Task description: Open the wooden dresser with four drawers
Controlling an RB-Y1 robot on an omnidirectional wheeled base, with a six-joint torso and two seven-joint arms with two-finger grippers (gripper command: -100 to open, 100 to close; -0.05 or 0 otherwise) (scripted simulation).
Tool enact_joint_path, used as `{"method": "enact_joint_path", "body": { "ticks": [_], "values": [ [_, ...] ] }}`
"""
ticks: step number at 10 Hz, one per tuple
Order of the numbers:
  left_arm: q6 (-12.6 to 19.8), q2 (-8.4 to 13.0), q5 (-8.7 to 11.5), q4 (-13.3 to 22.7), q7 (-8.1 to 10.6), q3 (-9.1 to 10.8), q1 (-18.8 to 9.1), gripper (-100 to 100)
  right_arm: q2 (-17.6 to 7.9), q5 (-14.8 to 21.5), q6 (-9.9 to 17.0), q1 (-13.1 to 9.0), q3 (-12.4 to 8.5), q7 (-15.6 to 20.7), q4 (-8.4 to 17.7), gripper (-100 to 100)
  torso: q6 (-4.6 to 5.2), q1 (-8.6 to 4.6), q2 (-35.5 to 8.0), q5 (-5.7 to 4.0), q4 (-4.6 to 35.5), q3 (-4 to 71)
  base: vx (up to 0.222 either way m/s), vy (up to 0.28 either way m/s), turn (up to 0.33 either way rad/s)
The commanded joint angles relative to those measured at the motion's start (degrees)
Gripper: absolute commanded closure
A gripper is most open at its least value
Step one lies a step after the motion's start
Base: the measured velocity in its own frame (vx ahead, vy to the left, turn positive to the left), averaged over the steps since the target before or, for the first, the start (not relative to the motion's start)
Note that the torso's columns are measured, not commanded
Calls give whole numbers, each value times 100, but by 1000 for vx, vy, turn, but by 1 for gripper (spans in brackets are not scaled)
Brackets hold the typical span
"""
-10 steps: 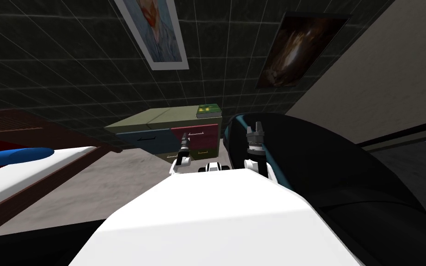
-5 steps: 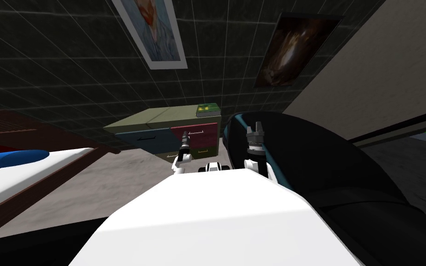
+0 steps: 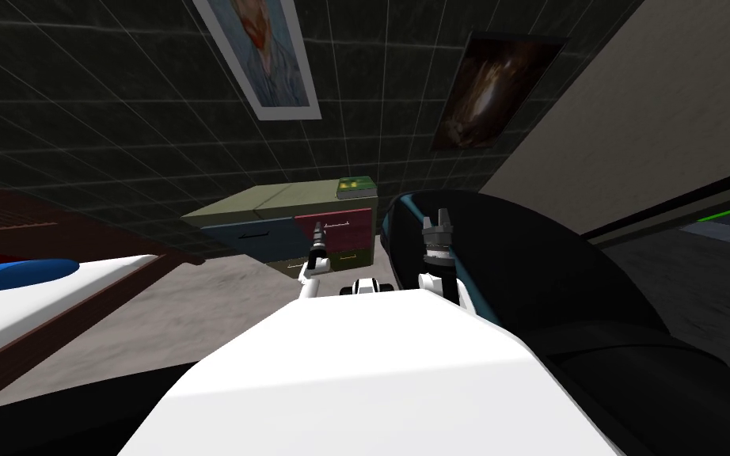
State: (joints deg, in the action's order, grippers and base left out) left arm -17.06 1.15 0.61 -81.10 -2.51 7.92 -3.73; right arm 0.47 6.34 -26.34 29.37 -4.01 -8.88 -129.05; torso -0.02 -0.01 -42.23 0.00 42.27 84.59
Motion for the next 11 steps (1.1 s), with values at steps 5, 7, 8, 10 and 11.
{"method": "enact_joint_path", "body": {
  "ticks": [5,7,8,10,11],
  "values": [
    [-99,-131,14,956,-261,420,-925,-100,0,0,0,0,0,0,0,0,1,-1,-7,0,2,-4,-61,20,-34],
    [-147,-191,22,1374,-386,625,-1333,-100,0,0,0,-1,0,0,0,0,3,2,-7,0,1,-3,-70,20,-64],
    [-147,-191,22,1406,-386,625,-1365,-100,0,0,0,0,0,0,0,0,1,2,-10,1,3,-6,-43,10,0],
    [-195,-252,30,1856,-512,831,-1777,-100,0,0,0,-1,0,0,0,0,3,1,-11,0,2,-5,-81,25,-62],
    [-243,-312,38,2003,-637,1037,-1935,-100,0,0,0,0,0,0,0,0,1,4,-10,1,3,-6,-110,36,-89]
  ]
}}
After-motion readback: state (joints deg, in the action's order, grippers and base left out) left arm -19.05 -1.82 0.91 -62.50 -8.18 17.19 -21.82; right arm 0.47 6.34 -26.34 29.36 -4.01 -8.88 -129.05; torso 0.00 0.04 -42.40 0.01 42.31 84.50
